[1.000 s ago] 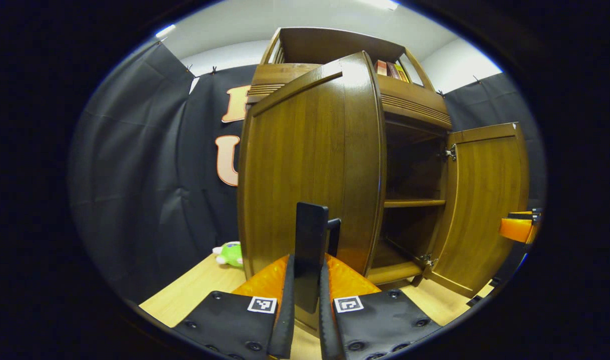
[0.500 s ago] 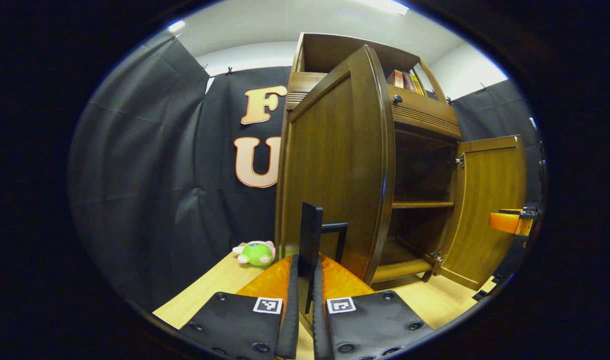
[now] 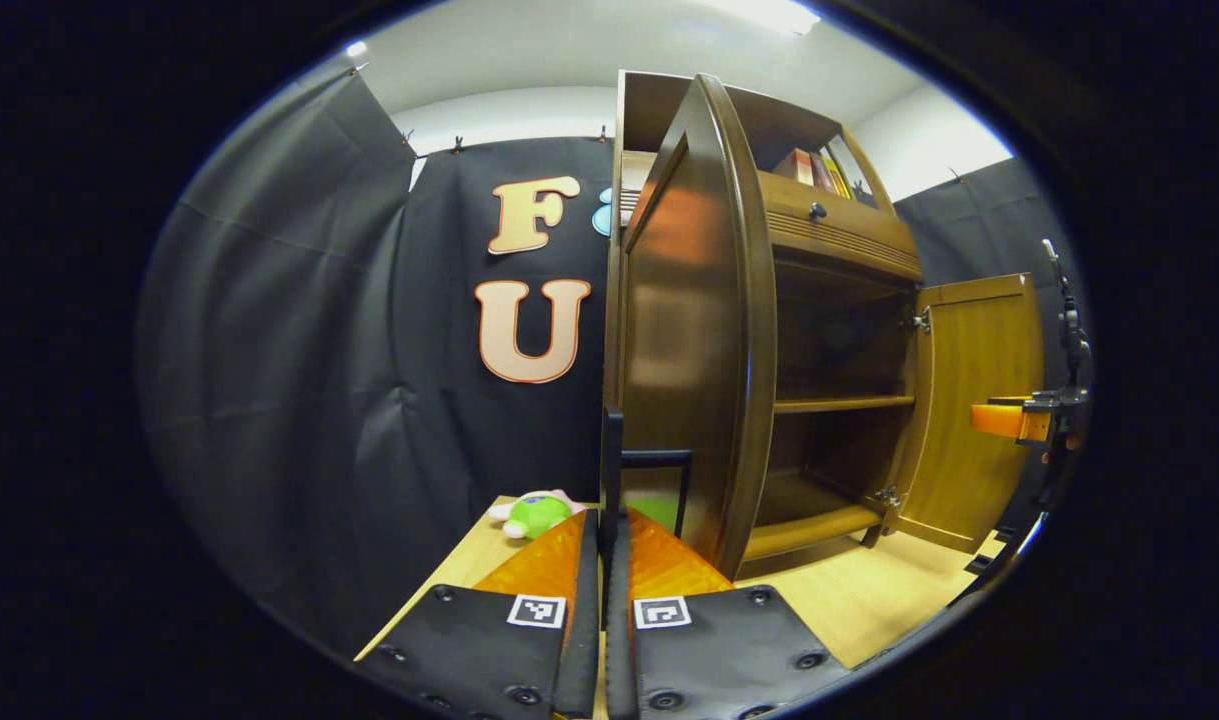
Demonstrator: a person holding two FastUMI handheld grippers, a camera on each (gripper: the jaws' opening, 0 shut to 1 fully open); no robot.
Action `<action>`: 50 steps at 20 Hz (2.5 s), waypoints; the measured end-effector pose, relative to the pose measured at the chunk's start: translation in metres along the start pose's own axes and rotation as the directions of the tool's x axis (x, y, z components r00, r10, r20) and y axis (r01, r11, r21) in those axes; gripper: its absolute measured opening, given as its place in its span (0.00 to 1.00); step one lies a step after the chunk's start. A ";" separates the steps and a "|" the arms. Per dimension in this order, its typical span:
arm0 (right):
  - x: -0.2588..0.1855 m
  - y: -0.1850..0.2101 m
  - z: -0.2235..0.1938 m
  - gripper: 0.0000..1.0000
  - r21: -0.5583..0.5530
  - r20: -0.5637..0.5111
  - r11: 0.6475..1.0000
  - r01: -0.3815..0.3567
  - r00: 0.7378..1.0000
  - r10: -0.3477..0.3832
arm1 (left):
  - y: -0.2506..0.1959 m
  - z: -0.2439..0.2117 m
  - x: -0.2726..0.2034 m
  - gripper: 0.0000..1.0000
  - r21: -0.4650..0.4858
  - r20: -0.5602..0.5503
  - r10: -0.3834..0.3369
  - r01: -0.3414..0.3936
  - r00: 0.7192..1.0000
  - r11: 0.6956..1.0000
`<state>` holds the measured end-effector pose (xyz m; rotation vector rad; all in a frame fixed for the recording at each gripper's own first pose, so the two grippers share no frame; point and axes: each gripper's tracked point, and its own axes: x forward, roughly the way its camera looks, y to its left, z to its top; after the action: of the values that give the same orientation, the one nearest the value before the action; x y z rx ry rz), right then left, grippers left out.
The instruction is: Open the right door of the double-door shoe cabinet with the right hand, and open the left door with the left hand.
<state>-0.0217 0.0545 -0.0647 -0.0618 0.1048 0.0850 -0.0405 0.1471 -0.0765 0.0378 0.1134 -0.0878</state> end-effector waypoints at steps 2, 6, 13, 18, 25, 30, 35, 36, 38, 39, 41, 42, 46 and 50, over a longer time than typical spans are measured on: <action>0.001 0.001 0.001 0.88 -0.008 0.001 1.000 0.013 1.000 -0.013 | 0.010 0.002 -0.002 0.11 -0.012 0.002 -0.040 0.040 0.999 0.999; -0.001 0.004 0.002 0.99 -0.012 -0.003 1.000 0.029 1.000 -0.029 | 0.035 0.002 0.001 0.11 0.047 -0.017 -0.091 0.091 0.996 0.995; 0.002 0.007 0.002 0.99 -0.014 -0.010 0.999 0.040 0.999 -0.040 | 0.042 -0.010 -0.012 0.18 0.058 -0.065 -0.153 0.157 0.986 0.986; 0.016 0.001 -0.001 0.88 0.000 -0.009 1.000 0.007 1.000 -0.007 | 0.043 0.016 -0.065 0.18 0.073 -0.029 -0.033 0.035 0.999 0.997; 0.027 -0.024 0.002 0.88 0.006 -0.001 0.999 -0.037 0.999 0.037 | -0.018 0.077 -0.073 0.17 0.014 0.077 0.109 -0.111 0.991 0.994; 0.015 -0.056 -0.005 0.88 -0.007 -0.020 1.000 -0.028 0.999 0.028 | -0.124 0.086 -0.010 0.04 -0.056 0.103 -0.010 0.015 0.995 0.998; 0.002 -0.065 0.001 0.88 0.038 0.005 0.998 -0.045 0.999 0.044 | -0.149 0.057 0.059 0.11 -0.033 0.091 0.071 -0.069 0.993 0.997; 0.002 -0.063 -0.002 0.99 0.037 0.006 0.998 -0.041 0.999 0.041 | -0.149 0.049 0.067 0.11 -0.018 0.089 0.096 -0.095 0.991 0.995; -0.001 -0.068 -0.007 0.77 0.026 0.003 0.999 -0.029 1.000 0.029 | -0.149 0.034 0.081 0.11 -0.023 0.068 0.139 -0.138 0.988 0.990; -0.002 -0.071 -0.009 0.84 0.019 0.000 1.000 -0.024 1.000 0.024 | -0.147 0.028 0.084 0.11 -0.028 0.068 0.162 -0.160 0.985 0.987; -0.004 -0.073 -0.015 0.99 0.009 -0.009 1.000 -0.019 1.000 0.019 | -0.141 0.015 0.088 0.19 -0.021 0.062 0.202 -0.201 0.977 0.979; -0.004 -0.074 -0.018 0.99 0.005 -0.013 1.000 -0.019 1.000 0.019 | -0.139 0.009 0.088 0.25 -0.017 0.052 0.213 -0.212 0.976 0.977; -0.001 -0.075 -0.024 0.88 0.012 -0.029 1.000 -0.026 0.999 0.026 | -0.136 0.000 0.085 0.53 -0.033 0.046 0.223 -0.222 0.974 0.975; 0.006 -0.075 -0.025 0.88 0.018 -0.032 0.999 -0.028 0.999 0.028 | -0.132 0.002 0.077 0.87 -0.001 0.064 0.216 -0.217 0.974 0.976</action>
<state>-0.0120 -0.0215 -0.0855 -0.0445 0.1382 0.1112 0.0242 0.0092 -0.0873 0.0527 0.0442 0.1288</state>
